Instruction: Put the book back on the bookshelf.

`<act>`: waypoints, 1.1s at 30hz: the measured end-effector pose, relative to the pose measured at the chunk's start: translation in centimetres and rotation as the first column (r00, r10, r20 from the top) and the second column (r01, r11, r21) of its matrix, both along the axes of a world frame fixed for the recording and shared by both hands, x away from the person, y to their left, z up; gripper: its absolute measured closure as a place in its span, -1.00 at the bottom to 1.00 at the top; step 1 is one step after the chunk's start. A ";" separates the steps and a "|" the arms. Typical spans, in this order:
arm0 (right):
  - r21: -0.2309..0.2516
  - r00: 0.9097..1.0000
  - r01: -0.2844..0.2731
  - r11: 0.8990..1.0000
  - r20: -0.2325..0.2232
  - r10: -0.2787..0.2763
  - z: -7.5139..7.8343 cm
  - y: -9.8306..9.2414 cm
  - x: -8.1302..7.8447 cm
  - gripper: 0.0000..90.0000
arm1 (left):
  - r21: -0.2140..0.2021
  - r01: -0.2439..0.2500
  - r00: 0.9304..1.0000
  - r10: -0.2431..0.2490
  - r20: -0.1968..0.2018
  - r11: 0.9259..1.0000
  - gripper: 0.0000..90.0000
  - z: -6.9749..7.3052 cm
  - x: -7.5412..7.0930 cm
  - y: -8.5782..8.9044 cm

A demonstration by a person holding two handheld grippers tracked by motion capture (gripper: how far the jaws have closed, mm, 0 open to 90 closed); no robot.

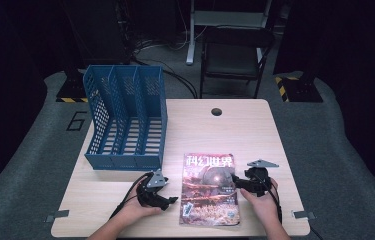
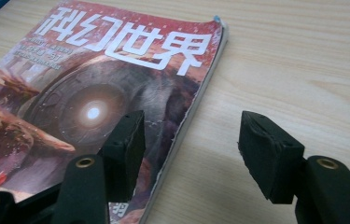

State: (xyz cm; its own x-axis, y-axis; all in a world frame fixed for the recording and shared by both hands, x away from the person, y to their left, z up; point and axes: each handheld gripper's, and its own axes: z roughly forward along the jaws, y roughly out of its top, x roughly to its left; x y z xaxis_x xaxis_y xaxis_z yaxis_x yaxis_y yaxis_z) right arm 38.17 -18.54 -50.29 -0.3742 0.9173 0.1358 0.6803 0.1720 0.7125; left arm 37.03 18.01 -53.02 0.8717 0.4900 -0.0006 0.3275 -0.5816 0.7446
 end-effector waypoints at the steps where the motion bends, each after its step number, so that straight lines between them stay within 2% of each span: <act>1: 0.000 1.000 -0.006 1.000 -0.005 0.006 -0.1 0.1 0.0 -0.09 | -0.001 -0.001 1.000 0.001 -0.001 1.000 -0.58 0.0 0.0 0.0; 5: 0.005 0.999 -0.021 1.000 -0.037 0.021 -0.4 0.5 0.1 -0.09 | -0.001 -0.001 1.000 0.001 -0.001 1.000 -0.58 0.0 0.0 0.0; 8: 0.002 0.998 -0.037 0.999 -0.045 0.037 -0.6 0.8 0.2 -0.08 | -0.010 -0.010 1.000 0.010 -0.013 1.000 -0.58 0.0 -0.1 -0.1; 13: -0.002 0.997 -0.054 0.999 -0.063 0.054 -0.8 1.4 0.2 -0.07 | -0.007 -0.013 1.000 0.013 -0.011 1.000 -0.58 0.0 -0.1 -0.1; 20: 0.005 0.995 -0.057 0.998 -0.082 0.058 -0.9 2.2 0.1 -0.08 | 0.014 -0.045 0.999 0.045 -0.022 0.999 -0.58 0.2 -0.3 -0.4; 22: -0.011 0.995 -0.065 0.998 -0.078 0.064 -0.9 2.4 0.0 -0.10 | 0.026 -0.055 0.998 0.056 -0.031 0.998 -0.58 0.4 -0.4 -0.5; 23: -0.014 0.995 -0.063 0.998 -0.075 0.062 -0.9 2.5 0.0 -0.11 | 0.018 -0.072 0.997 0.073 -0.030 0.997 -0.58 0.4 -0.4 -0.6; 24: -0.012 0.995 -0.061 0.998 -0.075 0.059 -0.9 2.5 0.0 -0.11 | 0.021 -0.077 0.996 0.078 -0.053 0.997 -0.57 0.5 -0.4 -0.6; 27: 0.002 0.995 -0.053 0.999 -0.082 0.053 -0.9 2.5 0.0 -0.12 | 0.015 -0.119 0.989 0.120 -0.084 0.993 -0.51 0.8 -0.4 -0.8; 28: 0.007 0.995 -0.052 0.999 -0.079 0.053 -0.9 2.4 0.0 -0.12 | 0.014 -0.119 0.986 0.120 -0.112 0.993 -0.48 1.0 -0.4 -0.8; 30: 0.015 0.995 -0.045 0.999 -0.085 0.046 -0.9 2.4 0.0 -0.12 | 0.020 -0.133 0.984 0.134 -0.119 0.991 -0.40 1.2 -0.3 -0.9; 33: 0.033 0.995 -0.030 0.999 -0.092 0.033 -0.9 2.5 -0.2 -0.13 | 0.014 -0.136 0.979 0.136 -0.150 0.991 -0.40 1.5 -0.4 -1.3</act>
State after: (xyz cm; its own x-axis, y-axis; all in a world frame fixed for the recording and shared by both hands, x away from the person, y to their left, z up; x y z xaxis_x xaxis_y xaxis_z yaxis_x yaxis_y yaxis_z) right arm 38.01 -16.01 -51.22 -0.3874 0.9000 0.2001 0.7380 0.1726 0.6524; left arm 36.67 16.76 -51.55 0.7871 0.6042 -0.1243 0.5116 -0.5270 0.6786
